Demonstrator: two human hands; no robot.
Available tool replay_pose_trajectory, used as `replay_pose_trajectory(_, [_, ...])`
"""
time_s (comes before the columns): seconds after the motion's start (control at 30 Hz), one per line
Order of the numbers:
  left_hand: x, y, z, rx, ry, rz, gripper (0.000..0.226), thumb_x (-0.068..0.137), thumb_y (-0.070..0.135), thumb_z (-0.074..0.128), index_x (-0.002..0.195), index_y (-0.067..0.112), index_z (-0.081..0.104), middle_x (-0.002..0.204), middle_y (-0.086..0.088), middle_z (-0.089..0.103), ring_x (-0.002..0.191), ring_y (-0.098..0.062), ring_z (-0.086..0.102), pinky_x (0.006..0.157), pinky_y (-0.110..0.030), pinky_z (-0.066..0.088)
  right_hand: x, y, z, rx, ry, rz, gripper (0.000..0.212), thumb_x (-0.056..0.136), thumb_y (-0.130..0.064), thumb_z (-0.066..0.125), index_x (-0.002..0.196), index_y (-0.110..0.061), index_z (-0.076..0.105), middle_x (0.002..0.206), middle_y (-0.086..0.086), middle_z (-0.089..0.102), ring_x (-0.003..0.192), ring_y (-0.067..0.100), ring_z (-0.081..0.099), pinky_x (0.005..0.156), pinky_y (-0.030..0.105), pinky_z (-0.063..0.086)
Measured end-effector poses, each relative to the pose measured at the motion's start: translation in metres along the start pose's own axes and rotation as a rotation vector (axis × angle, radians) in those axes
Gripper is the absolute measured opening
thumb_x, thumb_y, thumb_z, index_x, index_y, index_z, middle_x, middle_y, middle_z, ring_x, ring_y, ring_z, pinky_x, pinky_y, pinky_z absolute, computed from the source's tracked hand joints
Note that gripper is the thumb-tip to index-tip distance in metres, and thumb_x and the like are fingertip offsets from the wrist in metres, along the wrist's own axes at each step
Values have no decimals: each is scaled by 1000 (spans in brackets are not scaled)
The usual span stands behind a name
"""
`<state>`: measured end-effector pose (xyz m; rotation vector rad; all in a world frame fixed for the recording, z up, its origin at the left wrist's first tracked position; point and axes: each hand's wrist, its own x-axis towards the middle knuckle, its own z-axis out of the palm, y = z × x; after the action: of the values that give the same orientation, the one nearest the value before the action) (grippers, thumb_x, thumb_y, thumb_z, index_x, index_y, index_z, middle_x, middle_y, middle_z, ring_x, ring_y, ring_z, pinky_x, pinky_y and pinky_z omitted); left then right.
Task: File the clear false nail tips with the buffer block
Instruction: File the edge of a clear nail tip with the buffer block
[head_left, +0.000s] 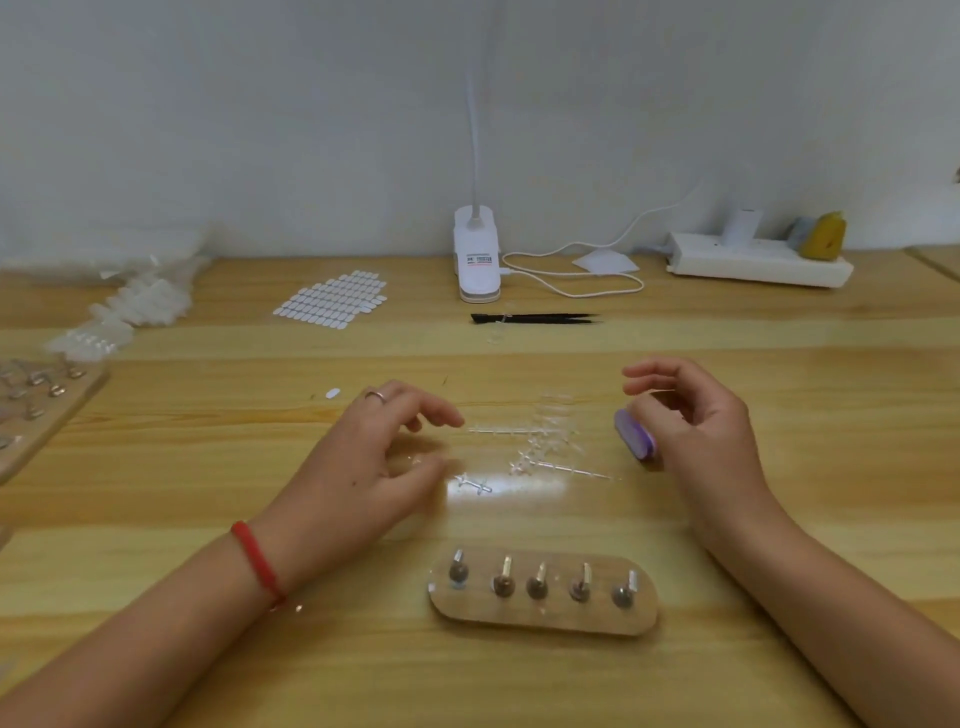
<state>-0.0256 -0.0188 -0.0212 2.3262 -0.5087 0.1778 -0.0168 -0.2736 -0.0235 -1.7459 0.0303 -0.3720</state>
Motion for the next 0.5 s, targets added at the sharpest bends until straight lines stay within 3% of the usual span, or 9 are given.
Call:
replay_pose_trajectory(0.07, [15, 2, 9, 99, -38, 18, 35, 79, 44, 53, 113, 38, 58, 110, 16, 54, 106, -4, 44, 92, -14, 35, 0, -1, -1, -261, -129, -109, 36, 77, -5, 66, 98, -34, 67, 94, -13, 60, 81, 5, 53, 68, 15, 45])
replay_pose_trajectory(0.13, [29, 6, 17, 198, -59, -15, 40, 84, 46, 58, 122, 36, 57, 114, 13, 51, 111, -8, 40, 101, -27, 35, -1, -1, -1, -455, -149, -192, 43, 73, -4, 67, 105, -33, 65, 99, -13, 59, 94, 6, 50, 80, 11, 38])
replay_pose_trajectory(0.23, [37, 6, 23, 213, -12, -22, 26, 80, 45, 63, 105, 40, 66, 105, 15, 53, 104, -7, 42, 98, -32, 37, 0, 1, -1, -507, -118, -209, 47, 72, 5, 62, 103, -31, 64, 98, -9, 59, 93, 9, 49, 80, 4, 32])
replay_pose_trajectory(0.33, [35, 1, 23, 122, 44, -14, 13, 76, 46, 65, 85, 38, 70, 93, 17, 57, 98, -6, 46, 92, -33, 41, 4, 4, -4, -416, -115, -144, 43, 80, 10, 59, 101, -27, 64, 98, -2, 60, 88, 3, 54, 74, 4, 38])
replay_pose_trajectory(0.5, [31, -9, 12, 18, 119, -46, 10, 75, 46, 67, 79, 37, 70, 89, 17, 59, 98, -9, 51, 88, -37, 46, 7, 9, -6, -485, -42, -142, 40, 84, 4, 61, 101, -32, 62, 100, -11, 55, 96, 15, 48, 78, 16, 36])
